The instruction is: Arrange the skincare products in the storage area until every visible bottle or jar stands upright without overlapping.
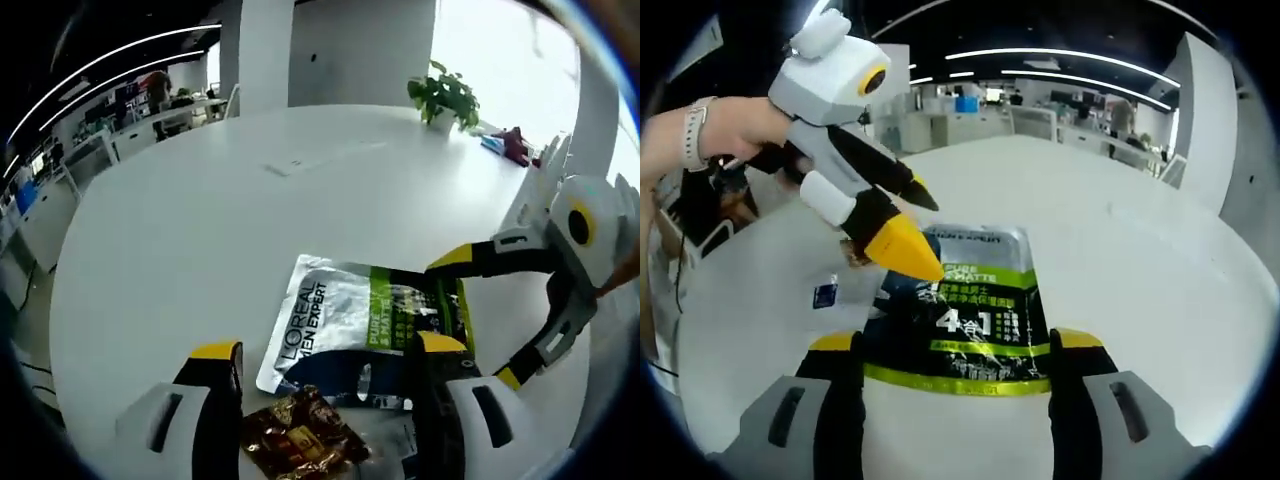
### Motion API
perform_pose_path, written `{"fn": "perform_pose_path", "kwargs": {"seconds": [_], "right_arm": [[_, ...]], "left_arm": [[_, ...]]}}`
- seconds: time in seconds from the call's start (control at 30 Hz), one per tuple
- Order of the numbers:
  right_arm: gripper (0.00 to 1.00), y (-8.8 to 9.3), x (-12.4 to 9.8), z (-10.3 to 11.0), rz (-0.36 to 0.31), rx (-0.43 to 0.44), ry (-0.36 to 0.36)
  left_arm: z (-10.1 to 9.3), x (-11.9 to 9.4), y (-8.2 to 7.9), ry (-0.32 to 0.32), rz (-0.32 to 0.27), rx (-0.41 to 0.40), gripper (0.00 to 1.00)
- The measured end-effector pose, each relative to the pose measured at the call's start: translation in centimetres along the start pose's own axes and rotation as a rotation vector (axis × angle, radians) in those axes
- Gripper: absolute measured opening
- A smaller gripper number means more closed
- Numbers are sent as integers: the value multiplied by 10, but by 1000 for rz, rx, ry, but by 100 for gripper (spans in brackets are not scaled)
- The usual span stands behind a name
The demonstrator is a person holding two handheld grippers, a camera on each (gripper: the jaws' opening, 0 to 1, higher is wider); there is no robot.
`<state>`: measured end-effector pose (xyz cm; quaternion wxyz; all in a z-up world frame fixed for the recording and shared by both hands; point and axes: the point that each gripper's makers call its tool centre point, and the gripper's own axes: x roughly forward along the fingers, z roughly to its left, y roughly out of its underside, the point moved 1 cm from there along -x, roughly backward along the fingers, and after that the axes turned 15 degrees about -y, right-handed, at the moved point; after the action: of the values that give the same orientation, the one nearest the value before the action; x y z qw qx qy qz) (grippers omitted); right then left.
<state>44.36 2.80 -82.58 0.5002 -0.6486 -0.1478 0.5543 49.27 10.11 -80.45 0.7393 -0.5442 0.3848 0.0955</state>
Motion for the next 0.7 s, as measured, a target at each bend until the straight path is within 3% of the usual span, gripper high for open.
{"fn": "perform_pose_path", "kwargs": {"seconds": [0.13,0.4,0.5,0.7], "right_arm": [[75,0,0,0,1,-1,-2],[75,1,0,1,1,-2,-6],[68,1,-2,-1,-2,9,5],[65,-1,-3,-6,-6,11,9]], "left_arm": [[0,9,-6,20,7,12,62],[-11,15,-1,53,51,42,60],[-14,18,-4,57,57,65,60],[-16,21,-4,64,81,95,54]]}}
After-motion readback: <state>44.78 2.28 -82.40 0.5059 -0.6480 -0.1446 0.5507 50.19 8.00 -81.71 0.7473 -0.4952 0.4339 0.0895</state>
